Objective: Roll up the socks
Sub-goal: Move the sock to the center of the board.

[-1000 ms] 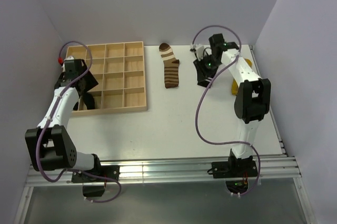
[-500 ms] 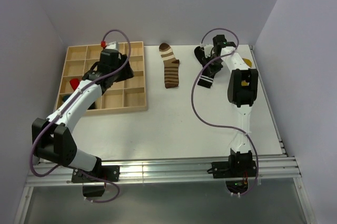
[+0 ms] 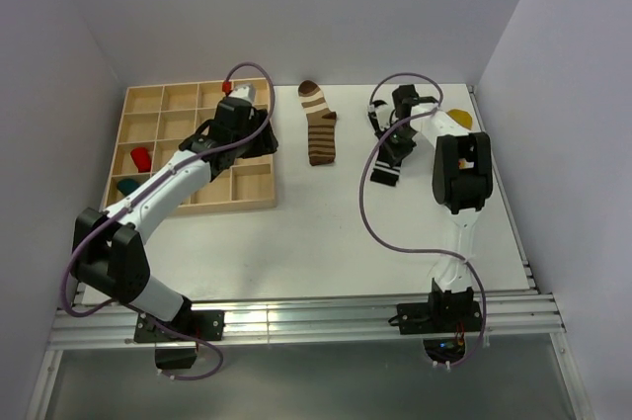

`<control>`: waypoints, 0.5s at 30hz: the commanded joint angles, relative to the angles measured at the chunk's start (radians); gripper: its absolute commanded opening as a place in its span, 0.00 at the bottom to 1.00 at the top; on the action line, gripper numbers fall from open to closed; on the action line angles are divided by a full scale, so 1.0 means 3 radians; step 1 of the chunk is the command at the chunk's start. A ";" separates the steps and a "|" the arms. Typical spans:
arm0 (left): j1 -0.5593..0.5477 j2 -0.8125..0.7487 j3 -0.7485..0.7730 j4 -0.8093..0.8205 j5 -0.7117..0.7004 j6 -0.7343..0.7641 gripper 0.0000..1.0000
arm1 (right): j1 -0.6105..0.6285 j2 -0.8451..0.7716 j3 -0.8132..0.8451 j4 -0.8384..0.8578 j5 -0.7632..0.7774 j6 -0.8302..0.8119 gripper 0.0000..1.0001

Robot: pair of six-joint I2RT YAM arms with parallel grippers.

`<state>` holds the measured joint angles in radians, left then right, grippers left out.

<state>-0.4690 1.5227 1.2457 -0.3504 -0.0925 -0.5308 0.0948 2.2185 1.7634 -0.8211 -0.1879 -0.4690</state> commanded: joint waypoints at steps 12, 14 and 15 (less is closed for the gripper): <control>-0.0226 -0.0054 -0.0021 0.0247 0.0175 -0.0097 0.59 | 0.0297 -0.0977 -0.1383 -0.0367 -0.0580 -0.0012 0.22; -0.0252 -0.0075 -0.0046 0.0278 0.0196 -0.0102 0.59 | 0.0369 -0.1059 -0.1450 -0.0407 -0.0739 0.0019 0.22; -0.0262 -0.0100 -0.0062 0.0283 0.0206 -0.0102 0.59 | 0.0384 -0.1085 -0.1500 -0.0408 -0.0774 0.0039 0.22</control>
<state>-0.5339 1.5223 1.2377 -0.3111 -0.0586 -0.5446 0.1837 1.9560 1.3418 -0.9165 -0.3447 -0.4824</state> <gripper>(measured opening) 0.593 0.223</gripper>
